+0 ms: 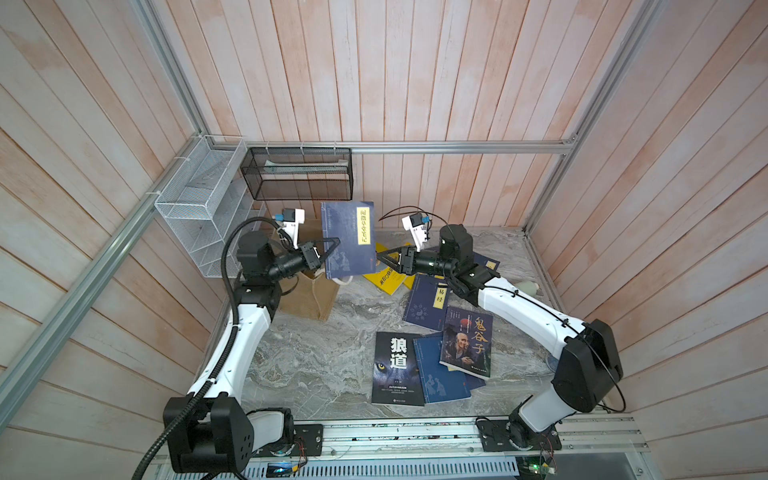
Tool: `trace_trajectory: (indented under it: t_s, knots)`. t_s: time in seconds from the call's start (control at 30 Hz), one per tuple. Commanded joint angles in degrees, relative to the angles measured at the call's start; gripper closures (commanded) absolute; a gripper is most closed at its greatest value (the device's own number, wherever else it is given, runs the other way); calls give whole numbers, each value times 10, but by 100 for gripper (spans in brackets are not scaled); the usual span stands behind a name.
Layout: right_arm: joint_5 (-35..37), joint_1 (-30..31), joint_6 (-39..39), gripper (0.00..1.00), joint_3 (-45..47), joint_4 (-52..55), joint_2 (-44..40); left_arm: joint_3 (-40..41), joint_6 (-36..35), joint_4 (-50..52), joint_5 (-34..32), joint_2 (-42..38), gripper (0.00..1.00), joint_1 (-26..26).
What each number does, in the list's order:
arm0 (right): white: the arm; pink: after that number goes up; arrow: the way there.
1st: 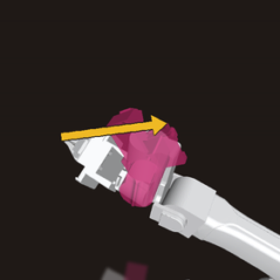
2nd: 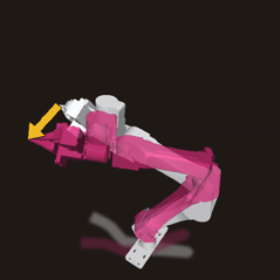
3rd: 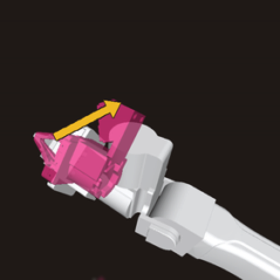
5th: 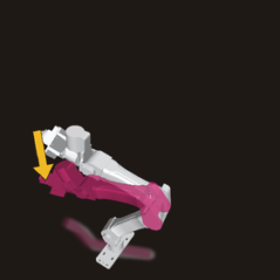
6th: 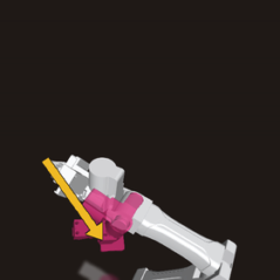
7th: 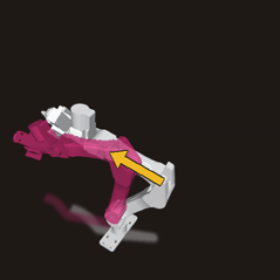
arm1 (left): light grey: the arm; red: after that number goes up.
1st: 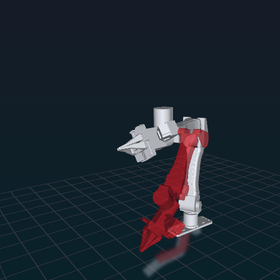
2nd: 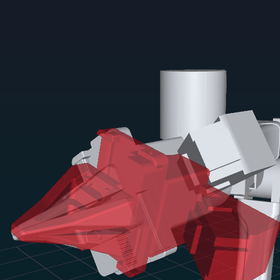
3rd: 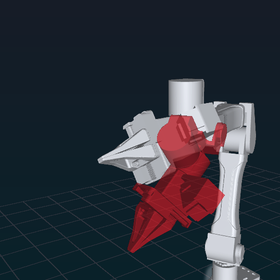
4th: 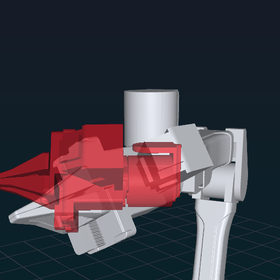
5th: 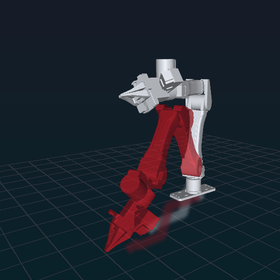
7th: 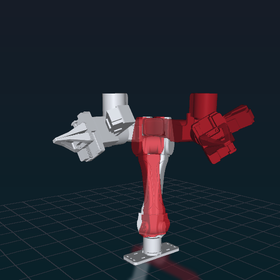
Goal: Put the books into the canvas bag
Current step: Pick up the book from the center of the board, then place the book in the canvas bag.
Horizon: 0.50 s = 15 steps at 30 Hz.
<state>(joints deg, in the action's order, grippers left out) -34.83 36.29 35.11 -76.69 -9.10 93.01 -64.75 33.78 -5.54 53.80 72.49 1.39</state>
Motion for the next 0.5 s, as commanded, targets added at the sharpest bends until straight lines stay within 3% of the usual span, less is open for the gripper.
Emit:
trace_trajectory:
  t_s: [0.0, 0.2, 0.37, 0.47]
  knots:
    - [64, 16, -1, 55, -46, 56, 32, -81, -129, 142, -90, -10, 100, 28]
    - [131, 60, 7, 51, -180, 119, 132, -152, -200, 222, -229, 37, 100, 52]
    - [123, 98, 28, 48, -315, 146, 240, -191, -289, 307, -326, 83, 100, 53]
    - [128, 120, 27, 48, -423, 195, 313, -167, -316, 334, -380, 69, 100, 53]
